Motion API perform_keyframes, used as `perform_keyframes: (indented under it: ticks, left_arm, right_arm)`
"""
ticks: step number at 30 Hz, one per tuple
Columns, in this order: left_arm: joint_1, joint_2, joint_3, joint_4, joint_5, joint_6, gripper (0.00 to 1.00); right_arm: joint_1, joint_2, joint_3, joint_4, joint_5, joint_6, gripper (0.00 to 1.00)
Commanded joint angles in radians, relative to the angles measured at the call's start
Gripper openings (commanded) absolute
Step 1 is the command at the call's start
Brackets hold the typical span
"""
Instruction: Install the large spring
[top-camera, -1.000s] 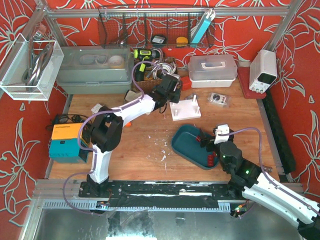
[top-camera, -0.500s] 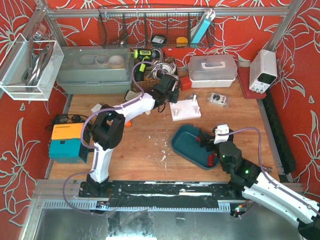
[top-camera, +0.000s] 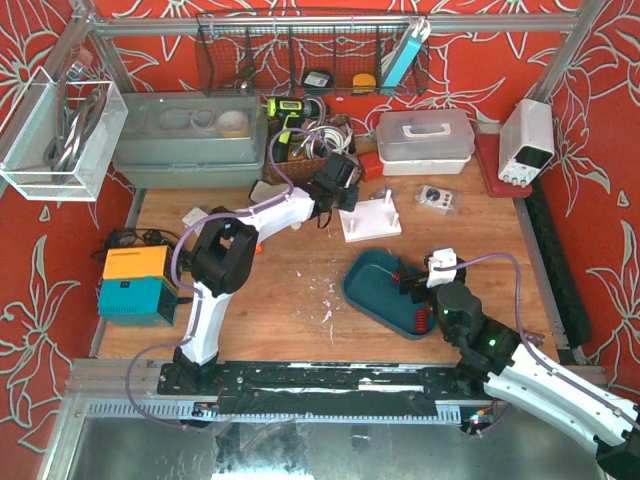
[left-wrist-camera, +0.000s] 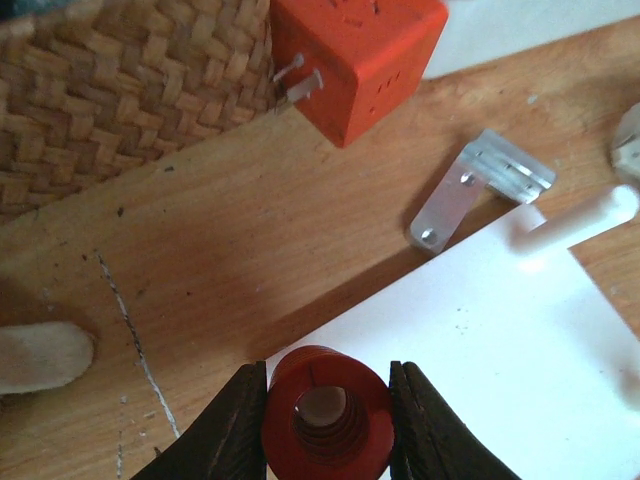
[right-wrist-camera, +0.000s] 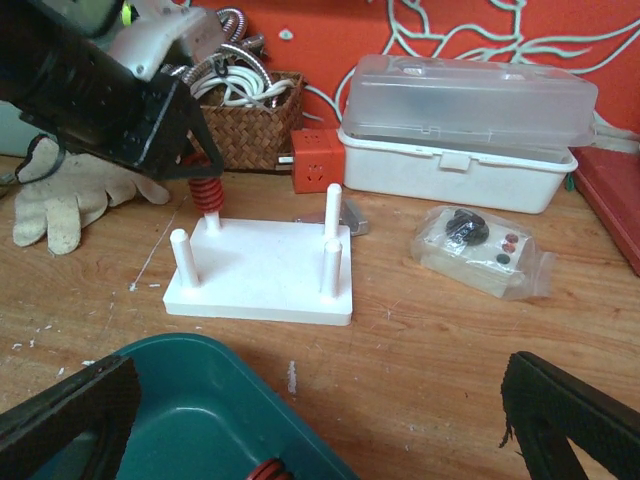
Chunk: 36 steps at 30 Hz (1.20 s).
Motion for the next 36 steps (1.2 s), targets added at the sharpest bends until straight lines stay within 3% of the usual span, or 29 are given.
perform_keyframes:
  ticks: [1, 3, 6, 8, 13, 19, 24, 36]
  left_arm:
    - [-0.001, 0.046, 0.044, -0.007, -0.018, 0.002, 0.14]
    - [0.0, 0.053, 0.055, -0.016, -0.022, 0.002, 0.21]
    - [-0.002, 0.047, 0.06, -0.028, -0.029, 0.0, 0.42]
    - [-0.002, 0.033, 0.062, -0.039, -0.03, -0.003, 0.51]
    - [-0.002, -0.054, 0.01, -0.033, -0.003, -0.032, 0.62]
    - [-0.003, -0.291, -0.217, 0.05, 0.049, -0.094, 0.72]
    - [-0.014, -0.534, -0.518, 0.24, 0.137, -0.156, 0.99]
    - [-0.07, -0.956, -1.113, 0.535, 0.131, -0.214, 1.0]
  right_arm:
    - [-0.006, 0.009, 0.014, 0.023, 0.013, 0.007, 0.99]
    - [-0.006, 0.016, 0.015, 0.025, 0.013, 0.007, 0.99]
    - [-0.006, 0.034, 0.016, 0.032, 0.011, 0.007, 0.99]
    - [-0.008, 0.054, 0.018, 0.036, 0.009, 0.015, 0.99]
    - [-0.017, 0.124, 0.054, 0.004, 0.0, 0.056, 0.99]
    - [-0.059, 0.236, 0.17, -0.153, -0.042, 0.165, 0.99]
    - [-0.101, 0.359, 0.258, -0.264, -0.124, 0.183, 0.94]
    - [-0.187, 0.578, 0.465, -0.556, -0.297, 0.103, 0.57]
